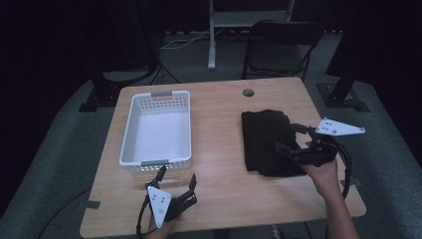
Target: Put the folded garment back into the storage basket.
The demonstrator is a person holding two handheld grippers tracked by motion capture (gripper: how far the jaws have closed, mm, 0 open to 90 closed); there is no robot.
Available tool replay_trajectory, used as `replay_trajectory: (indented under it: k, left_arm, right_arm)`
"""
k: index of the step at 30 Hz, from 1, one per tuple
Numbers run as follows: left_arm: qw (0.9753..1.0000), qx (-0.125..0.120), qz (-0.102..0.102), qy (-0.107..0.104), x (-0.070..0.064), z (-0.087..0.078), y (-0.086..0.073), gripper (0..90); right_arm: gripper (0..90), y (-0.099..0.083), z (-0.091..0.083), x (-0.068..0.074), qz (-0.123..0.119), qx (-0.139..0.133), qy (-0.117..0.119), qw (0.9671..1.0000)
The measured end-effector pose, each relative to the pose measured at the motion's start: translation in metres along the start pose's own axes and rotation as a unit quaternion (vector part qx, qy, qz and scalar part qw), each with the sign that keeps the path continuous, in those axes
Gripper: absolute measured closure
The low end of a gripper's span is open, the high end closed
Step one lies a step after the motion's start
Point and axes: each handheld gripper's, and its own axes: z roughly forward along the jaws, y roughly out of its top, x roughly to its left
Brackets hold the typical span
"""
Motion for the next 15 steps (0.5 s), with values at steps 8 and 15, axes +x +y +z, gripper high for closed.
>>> replay_trajectory:
  k: [8,15]
  left_arm:
    - [1.0000,0.000,0.000,0.000,0.000,0.000,0.000,10.2]
    - [1.0000,0.000,0.000,0.000,0.000,0.000,0.000,10.2]
  right_arm:
    - [5.2,0.002,0.007,-0.028,0.029,0.005,-0.018,0.9994]
    - [5.2,-0.002,0.014,-0.053,0.057,0.022,-0.046,0.9971]
